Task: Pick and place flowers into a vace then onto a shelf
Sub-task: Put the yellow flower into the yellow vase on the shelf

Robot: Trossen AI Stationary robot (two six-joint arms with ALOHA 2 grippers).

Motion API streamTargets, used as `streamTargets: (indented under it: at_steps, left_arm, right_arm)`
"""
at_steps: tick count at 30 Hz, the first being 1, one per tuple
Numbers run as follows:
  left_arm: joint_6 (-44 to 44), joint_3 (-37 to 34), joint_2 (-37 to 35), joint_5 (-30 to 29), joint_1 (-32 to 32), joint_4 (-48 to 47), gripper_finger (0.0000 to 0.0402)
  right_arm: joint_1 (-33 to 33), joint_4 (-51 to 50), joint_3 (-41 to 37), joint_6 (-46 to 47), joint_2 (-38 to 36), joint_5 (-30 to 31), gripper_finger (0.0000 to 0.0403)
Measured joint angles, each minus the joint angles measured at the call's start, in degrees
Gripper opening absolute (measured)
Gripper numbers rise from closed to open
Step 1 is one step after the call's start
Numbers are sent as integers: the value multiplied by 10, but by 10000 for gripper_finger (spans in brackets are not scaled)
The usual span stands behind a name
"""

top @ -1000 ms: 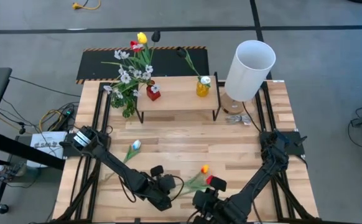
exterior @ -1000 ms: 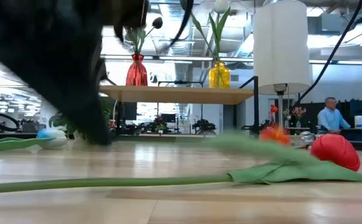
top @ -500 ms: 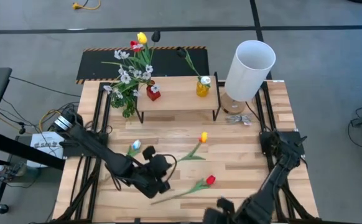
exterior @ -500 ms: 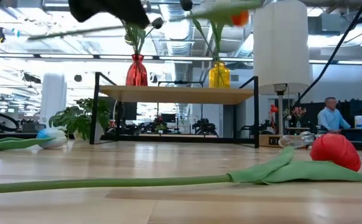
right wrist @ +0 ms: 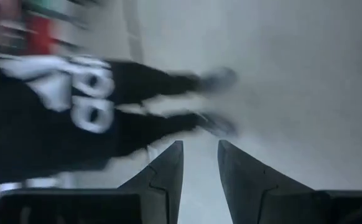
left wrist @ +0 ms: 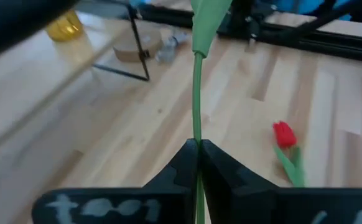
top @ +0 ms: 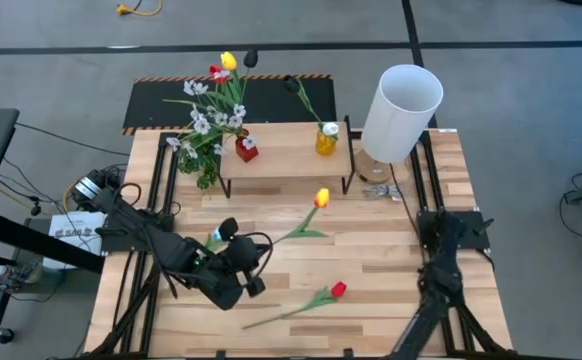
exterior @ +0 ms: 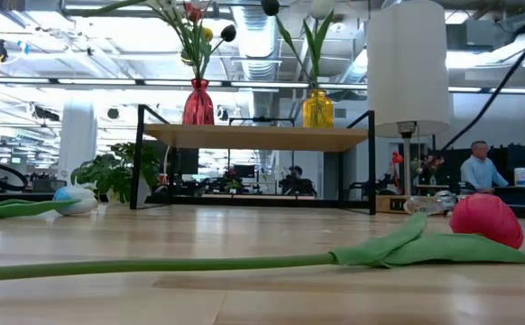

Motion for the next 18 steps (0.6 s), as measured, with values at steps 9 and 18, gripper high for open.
streamTargets:
  at_steps: [9, 18]
  left_arm:
    - [-58, -6, 0, -131, -16, -112, 0]
    - [-329, -7, -1, -218, -76, -339, 0]
  right_arm:
    - [-82, 237, 0, -240, 9, 73, 86]
    - [-100, 395, 1, -644, -69, 280, 64]
